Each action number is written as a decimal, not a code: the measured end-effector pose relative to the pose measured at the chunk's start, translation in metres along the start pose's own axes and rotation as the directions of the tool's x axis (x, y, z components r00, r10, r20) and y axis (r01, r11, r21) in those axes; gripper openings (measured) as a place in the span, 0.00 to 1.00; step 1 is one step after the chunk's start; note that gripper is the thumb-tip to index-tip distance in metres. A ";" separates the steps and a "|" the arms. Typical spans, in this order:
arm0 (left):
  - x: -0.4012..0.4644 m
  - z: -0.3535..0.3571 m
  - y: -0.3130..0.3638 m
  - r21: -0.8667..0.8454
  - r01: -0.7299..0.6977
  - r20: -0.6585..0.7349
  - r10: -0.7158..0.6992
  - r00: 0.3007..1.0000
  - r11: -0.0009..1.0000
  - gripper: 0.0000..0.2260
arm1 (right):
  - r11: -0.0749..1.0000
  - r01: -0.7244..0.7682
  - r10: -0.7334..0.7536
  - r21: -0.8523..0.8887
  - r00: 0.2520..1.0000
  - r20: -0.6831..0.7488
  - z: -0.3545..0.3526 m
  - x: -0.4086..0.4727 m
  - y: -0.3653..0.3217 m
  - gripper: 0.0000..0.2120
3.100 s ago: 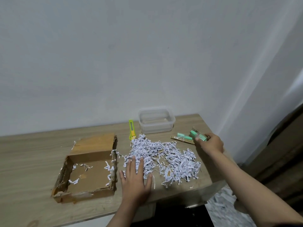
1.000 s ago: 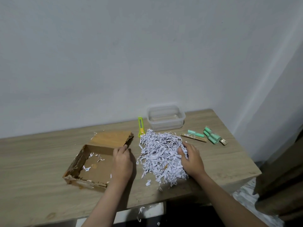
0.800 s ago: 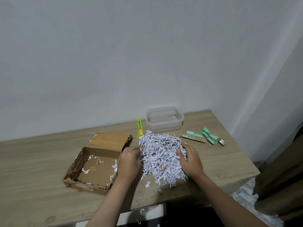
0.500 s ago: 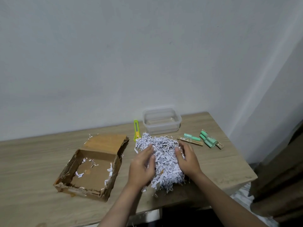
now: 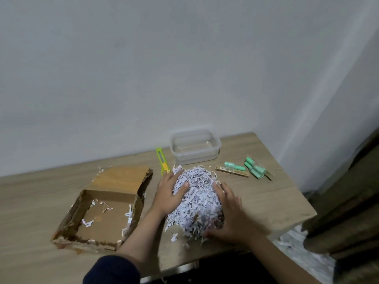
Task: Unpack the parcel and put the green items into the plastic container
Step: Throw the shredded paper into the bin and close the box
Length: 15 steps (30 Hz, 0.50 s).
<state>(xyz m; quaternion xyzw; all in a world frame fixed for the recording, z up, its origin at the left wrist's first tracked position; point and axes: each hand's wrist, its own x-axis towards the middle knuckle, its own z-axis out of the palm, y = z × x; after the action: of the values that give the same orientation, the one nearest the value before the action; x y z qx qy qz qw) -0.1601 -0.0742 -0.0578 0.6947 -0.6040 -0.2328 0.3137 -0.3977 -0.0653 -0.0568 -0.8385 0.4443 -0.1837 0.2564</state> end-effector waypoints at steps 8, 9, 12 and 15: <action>-0.045 0.043 0.032 -0.298 -0.044 -0.106 0.013 0.994 0.953 0.16 | 0.898 -0.191 0.345 0.396 0.864 -0.366 0.048 0.023 -0.038 0.36; -0.051 0.050 0.041 -0.382 -0.049 -0.115 0.005 0.993 0.923 0.14 | 0.836 -0.193 0.416 0.514 0.833 -0.364 0.048 0.024 -0.044 0.33; -0.054 0.064 0.062 -0.599 0.032 -0.124 -0.132 0.983 0.800 0.17 | 0.595 -0.126 0.573 0.794 0.759 -0.309 0.042 0.035 -0.053 0.23; -0.050 0.073 0.067 -0.708 0.089 -0.121 -0.244 0.962 0.701 0.23 | 0.365 -0.063 0.683 0.929 0.696 -0.221 0.039 0.042 -0.052 0.16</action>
<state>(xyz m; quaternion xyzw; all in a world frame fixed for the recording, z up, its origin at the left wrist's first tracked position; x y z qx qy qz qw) -0.2660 -0.0408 -0.0628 0.5976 -0.3705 -0.3973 0.5898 -0.3204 -0.0655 -0.0545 -0.3494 0.5295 -0.5602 0.5326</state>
